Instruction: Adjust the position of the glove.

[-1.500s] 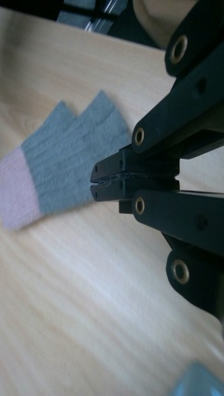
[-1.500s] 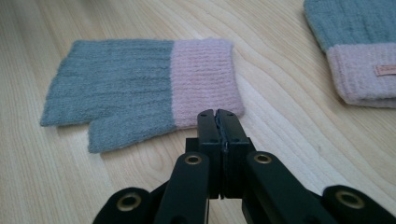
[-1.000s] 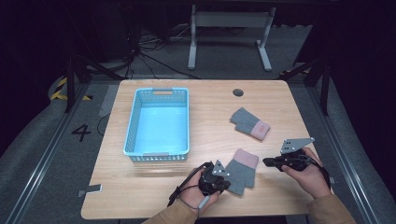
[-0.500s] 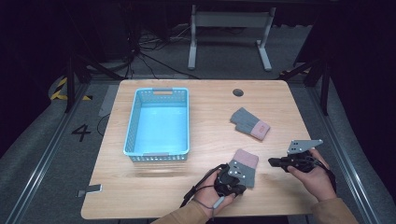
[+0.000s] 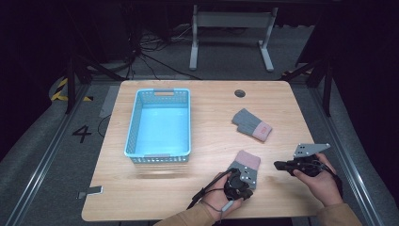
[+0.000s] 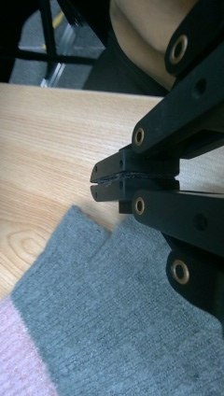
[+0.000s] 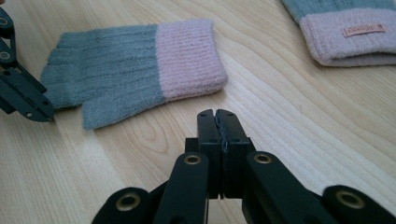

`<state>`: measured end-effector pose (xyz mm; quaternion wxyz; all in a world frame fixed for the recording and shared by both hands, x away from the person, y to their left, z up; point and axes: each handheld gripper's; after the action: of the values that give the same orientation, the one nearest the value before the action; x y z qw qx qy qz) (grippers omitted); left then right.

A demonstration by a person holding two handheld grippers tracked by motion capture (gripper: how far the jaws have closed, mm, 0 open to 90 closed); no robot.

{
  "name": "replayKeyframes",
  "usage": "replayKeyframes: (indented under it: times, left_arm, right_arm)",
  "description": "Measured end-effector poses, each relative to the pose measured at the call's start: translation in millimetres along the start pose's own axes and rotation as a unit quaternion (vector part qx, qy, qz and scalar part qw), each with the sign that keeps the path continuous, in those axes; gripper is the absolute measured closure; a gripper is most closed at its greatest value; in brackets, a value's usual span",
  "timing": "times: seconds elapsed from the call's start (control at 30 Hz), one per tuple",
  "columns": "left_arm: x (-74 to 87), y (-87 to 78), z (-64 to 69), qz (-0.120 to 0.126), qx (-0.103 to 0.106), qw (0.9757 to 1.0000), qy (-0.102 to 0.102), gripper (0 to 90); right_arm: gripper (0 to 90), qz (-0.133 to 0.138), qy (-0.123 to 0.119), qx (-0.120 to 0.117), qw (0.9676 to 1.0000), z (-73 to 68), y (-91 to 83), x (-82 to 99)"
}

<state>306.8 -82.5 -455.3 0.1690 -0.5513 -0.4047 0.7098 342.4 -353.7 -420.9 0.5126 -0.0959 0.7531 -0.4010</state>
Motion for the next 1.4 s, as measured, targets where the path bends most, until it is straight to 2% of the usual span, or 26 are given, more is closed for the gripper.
replayKeyframes:
  times: [0.23,0.6,0.67,0.83,0.87,0.9,1.03,1.13,1.37,1.4]
  left_arm:
    - [1.9,-1.2,-3.5,-0.009,-0.02,0.9997,-0.005,90.0]
    - [10.1,-11.2,-16.3,-0.018,-0.044,0.9983,-0.033,90.0]
    - [12.1,-13.8,-19.6,-0.019,-0.051,0.9976,-0.042,90.0]
    - [15.2,-18.9,-26.7,-0.019,-0.071,0.9959,-0.052,90.0]
    - [15.6,-19.7,-28.4,-0.021,-0.074,0.9959,-0.048,90.0]
    - [16.7,-20.8,-30.7,-0.019,-0.08,0.9951,-0.054,90.0]
    - [18.4,-23.2,-37.4,-0.017,-0.086,0.9942,-0.063,90.0]
    - [21.1,-25.8,-45.8,-0.015,-0.096,0.9924,-0.075,90.0]
    - [24.1,-29.3,-56.4,-0.01,-0.113,0.9897,-0.088,90.0]
    - [24.7,-29.4,-59.2,-0.008,-0.118,0.9885,-0.094,90.0]
  right_arm:
    - [89.9,0.001,0.002,0.0,1.0,0.9,-0.3,0.9]
    - [89.7,0.001,0.001,-0.002,1.0,2.2,2.0,-1.5]
    - [89.7,0.001,0.001,-0.002,1.0,2.7,2.1,-1.8]
    - [89.0,0.002,0.003,-0.004,1.0,3.3,2.7,-2.3]
    - [89.1,0.003,0.002,-0.005,1.0,3.1,2.5,-2.7]
    - [89.1,0.004,0.001,-0.005,1.0,3.0,2.5,-2.9]
    - [89.4,0.004,0.001,-0.004,1.0,3.1,2.0,-2.8]
    - [89.1,0.005,0.002,-0.004,1.0,3.4,2.1,-2.5]
    - [89.4,0.005,0.003,-0.004,1.0,3.7,2.2,-2.4]
    - [89.4,0.005,0.003,-0.004,1.0,3.6,2.3,-2.4]
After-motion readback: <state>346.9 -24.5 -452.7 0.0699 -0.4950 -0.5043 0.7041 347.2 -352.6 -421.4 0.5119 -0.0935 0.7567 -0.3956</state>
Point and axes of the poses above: each handheld gripper's, and its own axes: y roughly forward along the jaws, x roughly out of its underside, z roughly to its right, and after that the axes turned 10 degrees about -x, right-handed
